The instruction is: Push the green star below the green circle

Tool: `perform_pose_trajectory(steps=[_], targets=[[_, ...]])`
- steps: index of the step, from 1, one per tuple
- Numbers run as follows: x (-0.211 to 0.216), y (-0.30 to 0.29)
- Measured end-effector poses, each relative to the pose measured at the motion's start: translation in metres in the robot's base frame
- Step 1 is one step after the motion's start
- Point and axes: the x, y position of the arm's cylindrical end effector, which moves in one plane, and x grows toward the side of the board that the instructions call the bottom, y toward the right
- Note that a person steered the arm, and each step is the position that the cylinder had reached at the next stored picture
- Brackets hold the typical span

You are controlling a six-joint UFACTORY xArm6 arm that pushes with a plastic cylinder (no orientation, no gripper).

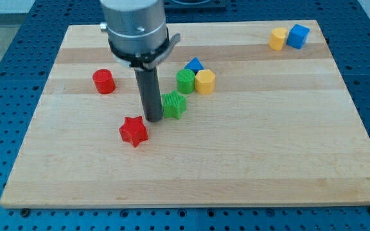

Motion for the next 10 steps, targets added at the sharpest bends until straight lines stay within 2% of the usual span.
perform_pose_trajectory(steps=[2,5,10], targets=[[0.002,0.028],[-0.019,0.028],[-0.02,0.027]])
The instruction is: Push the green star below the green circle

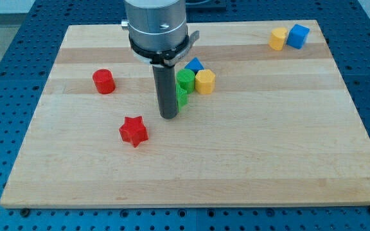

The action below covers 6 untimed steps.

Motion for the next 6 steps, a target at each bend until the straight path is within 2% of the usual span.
perform_pose_trajectory(steps=[2,6], targets=[[-0.0151,0.0],[-0.0056,-0.0089]])
